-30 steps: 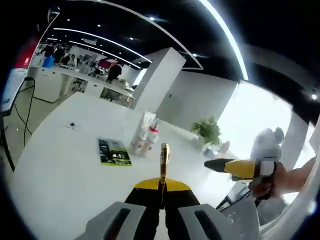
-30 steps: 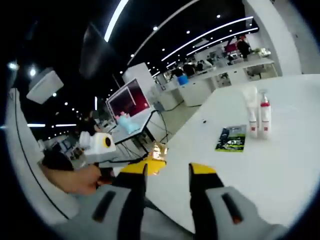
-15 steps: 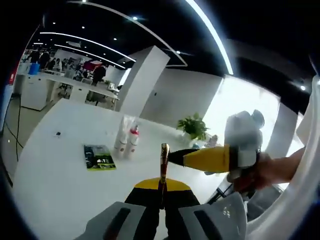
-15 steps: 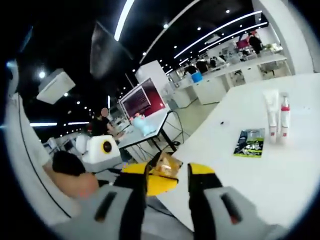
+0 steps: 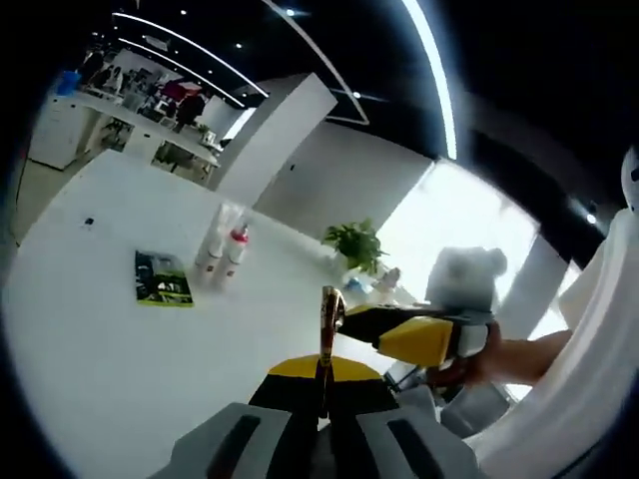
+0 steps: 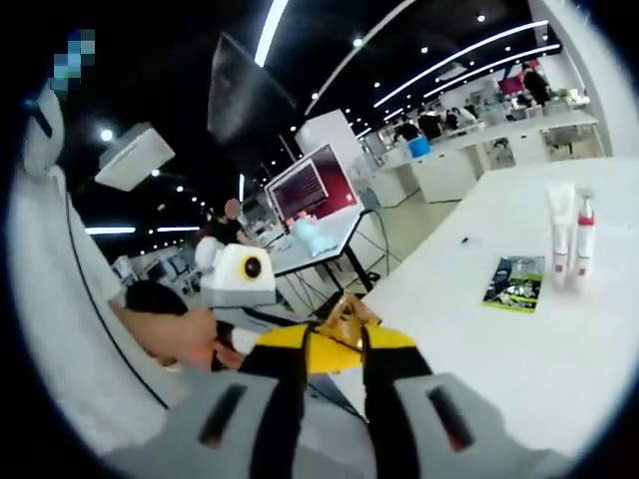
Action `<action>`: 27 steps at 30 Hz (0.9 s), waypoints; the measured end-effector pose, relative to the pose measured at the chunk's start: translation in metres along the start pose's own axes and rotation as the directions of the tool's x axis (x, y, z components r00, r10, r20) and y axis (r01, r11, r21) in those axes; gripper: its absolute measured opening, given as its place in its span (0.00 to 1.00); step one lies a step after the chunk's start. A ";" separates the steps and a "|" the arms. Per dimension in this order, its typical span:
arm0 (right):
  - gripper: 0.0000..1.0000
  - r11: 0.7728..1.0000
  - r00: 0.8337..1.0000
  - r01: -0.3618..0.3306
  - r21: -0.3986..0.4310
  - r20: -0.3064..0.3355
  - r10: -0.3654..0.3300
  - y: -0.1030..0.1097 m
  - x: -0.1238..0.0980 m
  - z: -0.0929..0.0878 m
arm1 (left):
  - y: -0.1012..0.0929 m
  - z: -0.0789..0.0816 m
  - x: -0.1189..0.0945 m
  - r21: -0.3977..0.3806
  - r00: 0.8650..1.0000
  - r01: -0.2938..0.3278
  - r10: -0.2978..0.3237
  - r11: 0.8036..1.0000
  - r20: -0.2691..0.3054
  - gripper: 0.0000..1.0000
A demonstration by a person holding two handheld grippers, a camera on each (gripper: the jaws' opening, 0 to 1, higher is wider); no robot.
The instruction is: Arrange the skincare products in the storage area until every visible bottle or jar stands upright without overlapping.
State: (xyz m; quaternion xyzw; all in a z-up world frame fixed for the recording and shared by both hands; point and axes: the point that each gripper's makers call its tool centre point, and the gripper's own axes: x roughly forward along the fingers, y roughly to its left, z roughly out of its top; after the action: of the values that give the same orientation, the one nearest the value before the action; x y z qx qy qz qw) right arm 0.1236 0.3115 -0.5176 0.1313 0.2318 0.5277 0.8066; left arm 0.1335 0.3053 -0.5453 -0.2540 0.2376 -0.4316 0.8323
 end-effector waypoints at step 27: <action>0.01 0.985 0.985 -0.166 -0.045 0.041 0.168 0.018 -0.004 0.013 | -0.034 -0.009 0.001 -0.059 0.983 0.172 -0.175 0.983 -0.061 0.02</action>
State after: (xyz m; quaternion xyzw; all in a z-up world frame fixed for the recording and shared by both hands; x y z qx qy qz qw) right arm 0.1144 0.3153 -0.4976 0.1456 0.1908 0.5951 0.7670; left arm 0.1084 0.2862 -0.5309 -0.2813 0.2535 -0.5042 0.7761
